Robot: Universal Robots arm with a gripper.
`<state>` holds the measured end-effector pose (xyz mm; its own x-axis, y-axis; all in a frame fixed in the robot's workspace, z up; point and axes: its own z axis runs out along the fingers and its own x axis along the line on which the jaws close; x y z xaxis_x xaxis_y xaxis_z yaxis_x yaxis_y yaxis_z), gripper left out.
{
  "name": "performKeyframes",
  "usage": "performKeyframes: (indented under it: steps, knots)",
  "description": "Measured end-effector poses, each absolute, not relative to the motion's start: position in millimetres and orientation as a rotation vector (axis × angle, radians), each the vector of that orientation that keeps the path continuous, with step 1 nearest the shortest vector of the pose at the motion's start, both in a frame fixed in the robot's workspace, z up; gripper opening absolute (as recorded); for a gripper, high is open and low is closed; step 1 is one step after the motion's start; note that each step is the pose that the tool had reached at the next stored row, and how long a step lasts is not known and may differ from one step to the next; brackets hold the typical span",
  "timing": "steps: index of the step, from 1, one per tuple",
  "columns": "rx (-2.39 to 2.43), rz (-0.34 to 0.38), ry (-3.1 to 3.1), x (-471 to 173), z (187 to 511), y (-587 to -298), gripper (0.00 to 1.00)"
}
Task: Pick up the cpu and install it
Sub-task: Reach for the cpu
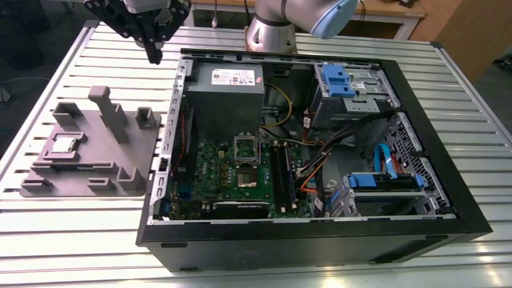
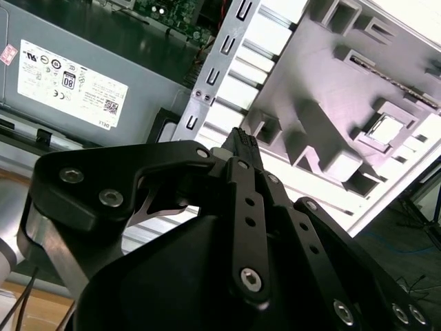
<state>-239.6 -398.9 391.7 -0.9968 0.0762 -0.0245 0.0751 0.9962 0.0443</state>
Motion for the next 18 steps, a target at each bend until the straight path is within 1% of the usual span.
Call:
performKeyframes:
  steps: [18]
  knots:
    - [0.118,0.068,3.113,-245.9,391.3,-398.9,0.1]
